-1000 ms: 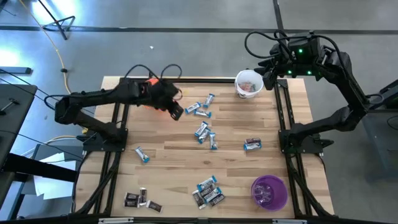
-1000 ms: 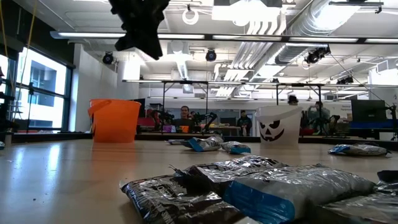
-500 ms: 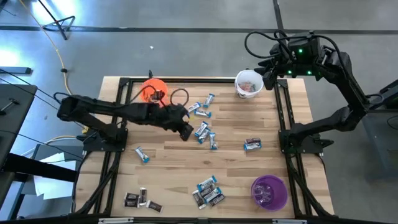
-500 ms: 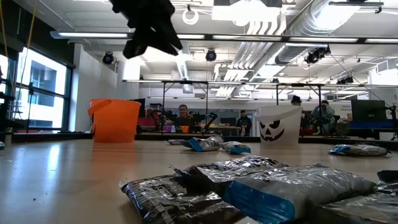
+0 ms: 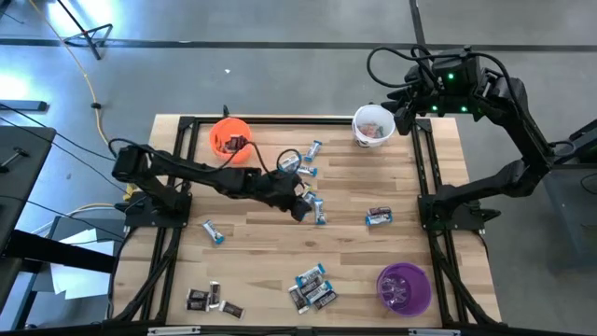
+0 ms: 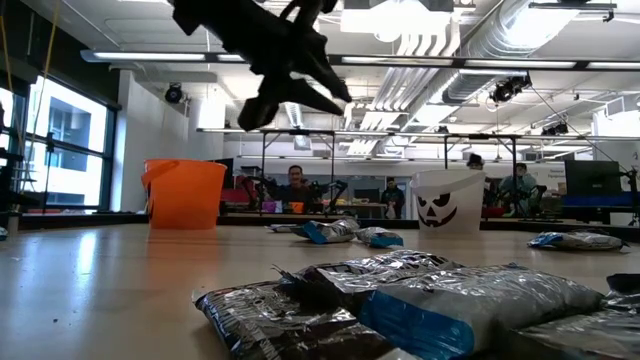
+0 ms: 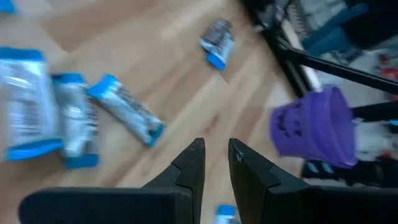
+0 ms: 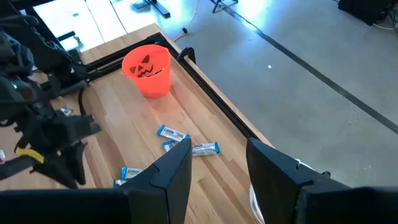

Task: Sort candy
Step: Put the brown chocolate into the orange bucket

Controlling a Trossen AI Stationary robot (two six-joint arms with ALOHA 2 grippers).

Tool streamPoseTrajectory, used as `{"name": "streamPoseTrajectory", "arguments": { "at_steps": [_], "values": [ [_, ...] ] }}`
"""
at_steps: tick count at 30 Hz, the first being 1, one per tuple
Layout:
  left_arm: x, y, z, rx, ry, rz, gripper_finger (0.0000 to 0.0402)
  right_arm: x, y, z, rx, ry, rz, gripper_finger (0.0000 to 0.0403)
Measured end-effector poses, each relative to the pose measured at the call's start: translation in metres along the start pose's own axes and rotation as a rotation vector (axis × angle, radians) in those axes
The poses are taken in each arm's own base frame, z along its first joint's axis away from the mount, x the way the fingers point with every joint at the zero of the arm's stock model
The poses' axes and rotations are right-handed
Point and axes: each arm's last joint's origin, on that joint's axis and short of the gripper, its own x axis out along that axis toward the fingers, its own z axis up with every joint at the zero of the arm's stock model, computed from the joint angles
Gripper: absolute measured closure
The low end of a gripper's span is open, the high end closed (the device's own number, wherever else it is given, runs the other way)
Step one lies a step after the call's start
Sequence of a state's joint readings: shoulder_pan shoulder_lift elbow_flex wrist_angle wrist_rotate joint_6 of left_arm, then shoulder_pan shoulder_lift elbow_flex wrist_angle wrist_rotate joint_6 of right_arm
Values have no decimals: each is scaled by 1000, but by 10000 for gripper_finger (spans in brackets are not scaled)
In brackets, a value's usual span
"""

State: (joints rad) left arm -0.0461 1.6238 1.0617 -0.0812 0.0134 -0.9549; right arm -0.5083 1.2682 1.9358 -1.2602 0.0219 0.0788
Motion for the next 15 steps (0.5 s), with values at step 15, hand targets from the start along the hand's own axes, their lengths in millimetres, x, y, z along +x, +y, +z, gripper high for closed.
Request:
{"name": "streamPoseTrajectory", "arguments": {
  "at_steps": [15],
  "values": [
    [40,-17,1,10,41,-233,343,0,0,0,0,0,0,253]
  ]
}}
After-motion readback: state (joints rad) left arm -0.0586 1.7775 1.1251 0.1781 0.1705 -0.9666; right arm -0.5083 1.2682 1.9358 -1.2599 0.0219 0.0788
